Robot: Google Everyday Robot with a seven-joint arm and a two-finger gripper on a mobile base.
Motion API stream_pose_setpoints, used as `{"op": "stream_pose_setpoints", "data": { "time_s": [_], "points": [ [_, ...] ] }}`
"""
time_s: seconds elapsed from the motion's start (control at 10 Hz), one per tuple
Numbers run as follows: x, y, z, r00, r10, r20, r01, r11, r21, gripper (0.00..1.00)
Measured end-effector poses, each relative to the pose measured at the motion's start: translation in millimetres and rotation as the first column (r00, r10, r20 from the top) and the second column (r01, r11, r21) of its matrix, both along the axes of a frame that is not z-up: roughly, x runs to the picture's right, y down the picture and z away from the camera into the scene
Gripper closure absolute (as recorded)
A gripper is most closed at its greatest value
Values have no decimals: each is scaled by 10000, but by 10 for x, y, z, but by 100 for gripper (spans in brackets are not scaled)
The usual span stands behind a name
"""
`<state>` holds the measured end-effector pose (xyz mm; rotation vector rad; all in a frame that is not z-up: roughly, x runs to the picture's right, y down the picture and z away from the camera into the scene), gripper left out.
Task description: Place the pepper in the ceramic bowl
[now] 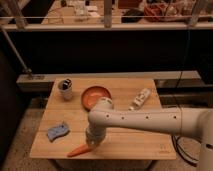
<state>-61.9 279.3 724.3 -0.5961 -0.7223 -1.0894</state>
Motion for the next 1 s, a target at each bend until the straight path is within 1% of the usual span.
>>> {"op": "stream_pose_setpoints", "data": {
  "time_s": [0.3, 0.4, 0.8, 0.9, 1.0],
  "points": [
    [-11, -22, 7, 9998, -137, 107, 135, 9998, 125, 53],
    [-2, -38, -3, 9998, -149, 133, 148, 9998, 134, 47],
    [29, -90, -18, 9994, -249, 234, 244, 9994, 225, 46],
    [30, -99, -21, 9993, -267, 259, 260, 9993, 250, 43],
    [22, -108, -26, 9991, -311, 305, 302, 9992, 279, 37]
  ]
}}
